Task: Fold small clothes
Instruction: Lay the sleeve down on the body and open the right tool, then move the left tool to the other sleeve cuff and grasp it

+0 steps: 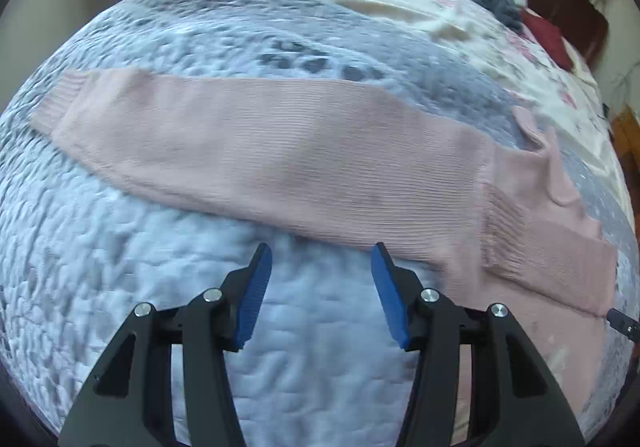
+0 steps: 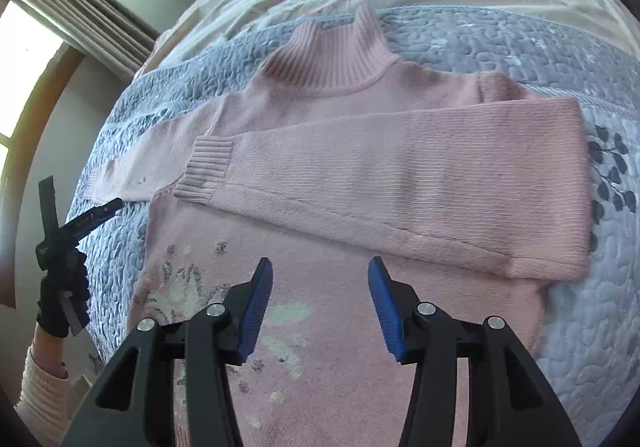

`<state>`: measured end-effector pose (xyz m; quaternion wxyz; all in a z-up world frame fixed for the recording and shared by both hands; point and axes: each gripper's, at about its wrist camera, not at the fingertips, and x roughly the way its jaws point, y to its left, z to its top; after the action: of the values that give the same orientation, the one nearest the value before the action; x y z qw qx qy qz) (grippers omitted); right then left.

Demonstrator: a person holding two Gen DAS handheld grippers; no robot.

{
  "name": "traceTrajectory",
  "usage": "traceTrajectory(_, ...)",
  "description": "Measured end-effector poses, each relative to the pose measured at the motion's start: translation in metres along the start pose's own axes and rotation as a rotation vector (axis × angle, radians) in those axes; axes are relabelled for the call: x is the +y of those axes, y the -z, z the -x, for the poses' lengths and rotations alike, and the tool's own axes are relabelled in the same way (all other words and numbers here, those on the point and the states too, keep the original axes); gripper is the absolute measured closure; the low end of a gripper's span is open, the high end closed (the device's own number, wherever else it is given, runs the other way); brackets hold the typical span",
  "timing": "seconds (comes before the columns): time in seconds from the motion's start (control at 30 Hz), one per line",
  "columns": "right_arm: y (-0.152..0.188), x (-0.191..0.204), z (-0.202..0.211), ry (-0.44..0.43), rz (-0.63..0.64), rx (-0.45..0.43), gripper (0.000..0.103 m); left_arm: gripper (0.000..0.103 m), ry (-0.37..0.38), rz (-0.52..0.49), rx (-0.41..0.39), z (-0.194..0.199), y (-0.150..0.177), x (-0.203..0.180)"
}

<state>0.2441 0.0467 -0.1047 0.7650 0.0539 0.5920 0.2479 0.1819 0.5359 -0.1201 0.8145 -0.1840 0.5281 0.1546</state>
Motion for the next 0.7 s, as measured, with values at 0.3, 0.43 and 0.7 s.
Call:
traceTrajectory(0.3, 0.009, 0.037, -0.056, 0.002, 0.051, 0.070, 0.053, 0.057, 0.039, 0.377, -0.065, -0.005, -0.037, 0.161)
traceTrajectory(0.43, 0.015, 0.036, -0.069, 0.019, 0.047, 0.092, 0.053, 0.057, 0.061, 0.464, -0.108, -0.014, -0.060, 0.189)
traceTrajectory(0.7, 0.020, 0.027, -0.075, 0.011, 0.036, 0.094, 0.053, 0.060, 0.103, 0.543, -0.175, -0.027, -0.083, 0.212)
